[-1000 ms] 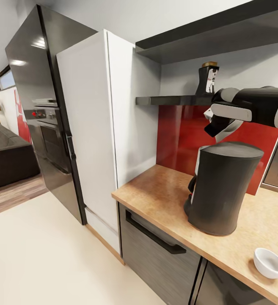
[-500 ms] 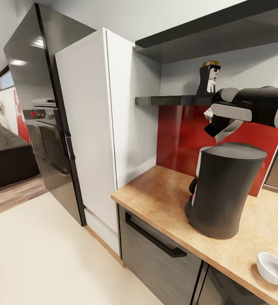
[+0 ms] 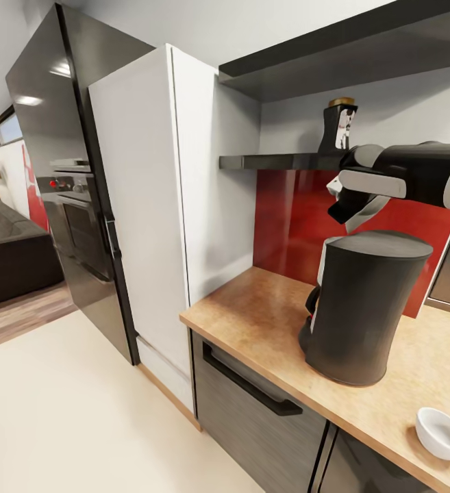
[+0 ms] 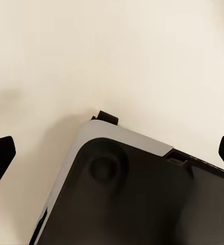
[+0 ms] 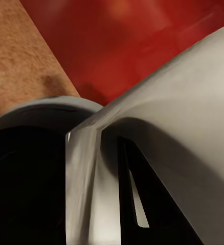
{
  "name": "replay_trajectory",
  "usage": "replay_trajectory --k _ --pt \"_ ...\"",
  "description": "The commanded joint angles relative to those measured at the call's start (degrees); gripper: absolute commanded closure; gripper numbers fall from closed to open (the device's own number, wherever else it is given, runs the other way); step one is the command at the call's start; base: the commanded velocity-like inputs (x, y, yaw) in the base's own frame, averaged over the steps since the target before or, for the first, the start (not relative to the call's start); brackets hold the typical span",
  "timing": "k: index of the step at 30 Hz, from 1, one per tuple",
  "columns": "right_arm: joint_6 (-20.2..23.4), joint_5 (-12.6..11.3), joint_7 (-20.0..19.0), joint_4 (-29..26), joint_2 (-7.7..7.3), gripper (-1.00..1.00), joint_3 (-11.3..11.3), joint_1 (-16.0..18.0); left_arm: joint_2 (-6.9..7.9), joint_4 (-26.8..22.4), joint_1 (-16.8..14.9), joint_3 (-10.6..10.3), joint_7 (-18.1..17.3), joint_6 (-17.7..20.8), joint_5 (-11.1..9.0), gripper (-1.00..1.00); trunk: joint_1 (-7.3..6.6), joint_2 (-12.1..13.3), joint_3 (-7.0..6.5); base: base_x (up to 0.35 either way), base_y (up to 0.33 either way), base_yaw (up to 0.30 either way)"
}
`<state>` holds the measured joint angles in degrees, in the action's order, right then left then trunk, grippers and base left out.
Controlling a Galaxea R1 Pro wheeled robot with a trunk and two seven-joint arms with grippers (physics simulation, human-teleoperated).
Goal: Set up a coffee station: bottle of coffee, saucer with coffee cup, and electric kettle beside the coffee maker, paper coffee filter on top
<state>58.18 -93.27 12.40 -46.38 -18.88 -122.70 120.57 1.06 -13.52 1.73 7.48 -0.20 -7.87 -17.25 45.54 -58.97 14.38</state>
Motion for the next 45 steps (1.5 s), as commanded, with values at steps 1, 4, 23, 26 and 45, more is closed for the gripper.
replay_trajectory --k 1,4,23,26,45 --pt "-0.1 -0.7 0.6 -0.2 -0.01 1.0 -0.2 0.1 -0.01 -0.1 0.0 0.0 0.0 0.0 -0.4 -1.0 0.01 0.0 0.1 0.0 0.0 0.0" --pt "-0.1 -0.7 0.6 -0.3 -0.01 1.0 -0.2 0.1 -0.01 -0.1 0.0 0.0 0.0 0.0 -0.4 -1.0 0.01 0.0 0.17 0.0 0.0 0.0" --pt "-0.1 -0.7 0.6 -0.3 -0.01 1.0 -0.2 0.1 -0.01 -0.1 0.0 0.0 0.0 0.0 -0.4 -1.0 0.01 0.0 0.58 0.001 0.001 0.0" --pt "-0.1 -0.7 0.6 -0.3 -0.01 1.0 -0.2 0.1 -0.01 -0.1 0.0 0.0 0.0 0.0 -0.4 -1.0 0.01 0.0 0.59 0.076 0.086 0.0" --pt "-0.1 -0.7 0.6 -0.2 -0.01 1.0 -0.2 0.1 -0.01 -0.1 0.0 0.0 0.0 0.0 -0.4 -1.0 0.01 0.0 0.59 0.025 0.026 0.0"
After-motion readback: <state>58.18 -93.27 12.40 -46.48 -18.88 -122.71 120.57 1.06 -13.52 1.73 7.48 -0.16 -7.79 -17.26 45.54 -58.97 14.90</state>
